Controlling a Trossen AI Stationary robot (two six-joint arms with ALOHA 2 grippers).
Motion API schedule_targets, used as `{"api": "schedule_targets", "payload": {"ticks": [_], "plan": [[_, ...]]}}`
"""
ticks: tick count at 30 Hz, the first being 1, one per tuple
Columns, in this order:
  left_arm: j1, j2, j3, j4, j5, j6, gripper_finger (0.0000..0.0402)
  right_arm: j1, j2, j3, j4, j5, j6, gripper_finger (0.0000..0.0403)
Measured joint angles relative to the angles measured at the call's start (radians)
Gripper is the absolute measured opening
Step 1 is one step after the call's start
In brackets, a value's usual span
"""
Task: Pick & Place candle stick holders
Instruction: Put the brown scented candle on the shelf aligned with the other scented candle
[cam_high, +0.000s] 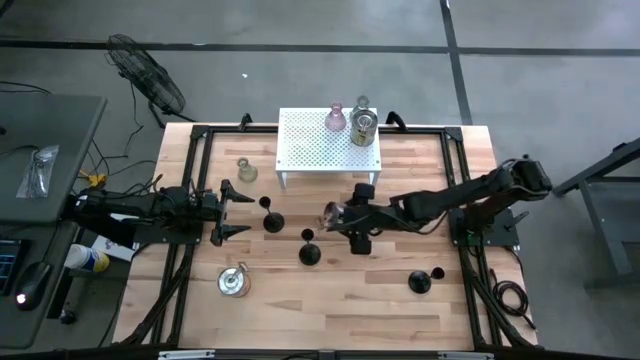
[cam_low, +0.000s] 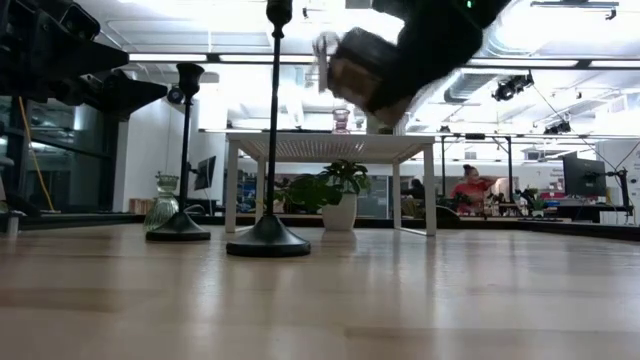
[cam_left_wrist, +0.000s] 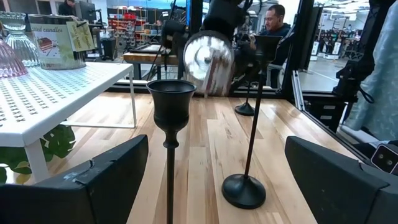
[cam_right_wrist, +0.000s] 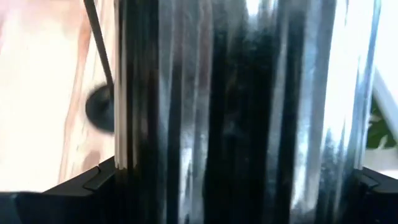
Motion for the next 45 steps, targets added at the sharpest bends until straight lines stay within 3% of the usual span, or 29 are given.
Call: {"api": "schedule_targets", "payload": {"ticks": [4, 9, 16, 31, 45], "plan": [[0.000, 0.000, 0.000, 0.000, 0.000, 0.000, 0.0372, 0.009, -0.006, -0.003, 0.081, 0.052, -0.001, 0.0338], [0.000, 0.000, 0.000, 0.000, 0.000, 0.000, 0.0372, 0.009, -0.006, -0.099, 0.414, 0.093, -0.047, 0.0338], [0.000, 0.000, 0.000, 0.000, 0.000, 0.000, 0.0372, -0.007, -0.005, -0.157, 0.676, 0.306, -0.103, 0.0338], [0.000, 0.000, 0.000, 0.000, 0.000, 0.000, 0.0372, -0.190, 0.154, -0.158, 1.081, 0.285, -0.099, 0.0338], [0.000, 0.000, 0.000, 0.000, 0.000, 0.000, 0.0372, -0.286, 0.351, -0.159, 1.408, 0.372, -0.063, 0.0338]]}}
